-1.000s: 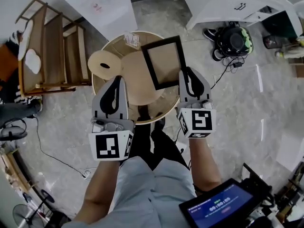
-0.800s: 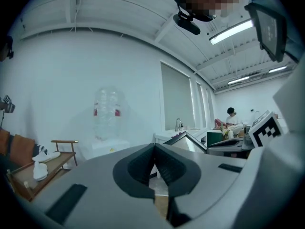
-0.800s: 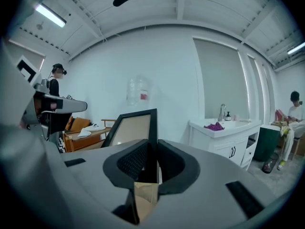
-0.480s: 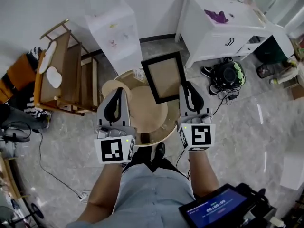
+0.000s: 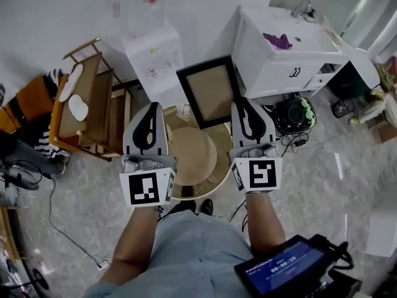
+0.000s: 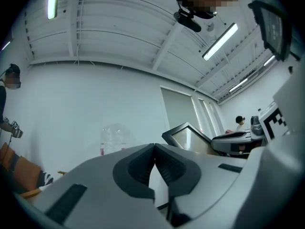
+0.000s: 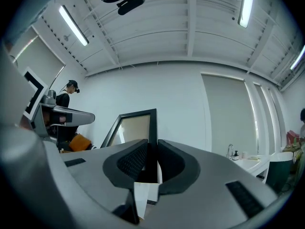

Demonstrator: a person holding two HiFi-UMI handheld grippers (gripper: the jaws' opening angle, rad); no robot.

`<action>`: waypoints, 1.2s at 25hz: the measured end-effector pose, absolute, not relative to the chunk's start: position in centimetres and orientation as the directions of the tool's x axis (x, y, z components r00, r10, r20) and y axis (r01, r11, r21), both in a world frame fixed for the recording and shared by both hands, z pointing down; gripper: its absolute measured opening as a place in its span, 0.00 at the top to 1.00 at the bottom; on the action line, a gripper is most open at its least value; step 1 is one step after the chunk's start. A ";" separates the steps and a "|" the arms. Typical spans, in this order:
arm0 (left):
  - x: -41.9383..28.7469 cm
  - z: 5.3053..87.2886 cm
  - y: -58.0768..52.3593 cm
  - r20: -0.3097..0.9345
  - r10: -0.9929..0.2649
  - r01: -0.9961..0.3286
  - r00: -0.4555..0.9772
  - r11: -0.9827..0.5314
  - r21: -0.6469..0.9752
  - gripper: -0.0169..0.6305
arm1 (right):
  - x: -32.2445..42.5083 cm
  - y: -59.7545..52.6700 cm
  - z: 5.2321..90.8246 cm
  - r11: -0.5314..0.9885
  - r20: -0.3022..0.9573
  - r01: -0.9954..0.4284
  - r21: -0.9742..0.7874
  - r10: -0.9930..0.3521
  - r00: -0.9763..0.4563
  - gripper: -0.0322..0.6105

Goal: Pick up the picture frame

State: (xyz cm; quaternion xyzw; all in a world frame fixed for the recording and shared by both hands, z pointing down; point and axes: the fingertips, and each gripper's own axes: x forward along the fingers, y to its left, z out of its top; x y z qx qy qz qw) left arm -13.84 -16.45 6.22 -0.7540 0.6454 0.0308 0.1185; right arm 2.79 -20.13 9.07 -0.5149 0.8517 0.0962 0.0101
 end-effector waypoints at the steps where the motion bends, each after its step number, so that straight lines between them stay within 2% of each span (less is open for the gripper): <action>1: -13.9 6.0 -16.4 -0.207 -0.965 -0.981 0.164 -0.137 -0.138 0.96 | 2.7 -20.0 8.7 0.452 -0.125 -0.878 0.158 -0.873 -0.472 0.83; 30: -13.1 4.6 -16.5 -0.236 -0.951 -0.976 0.198 -0.171 -0.133 0.96 | 2.4 -19.3 7.3 0.437 -0.163 -0.883 0.171 -0.871 -0.463 0.83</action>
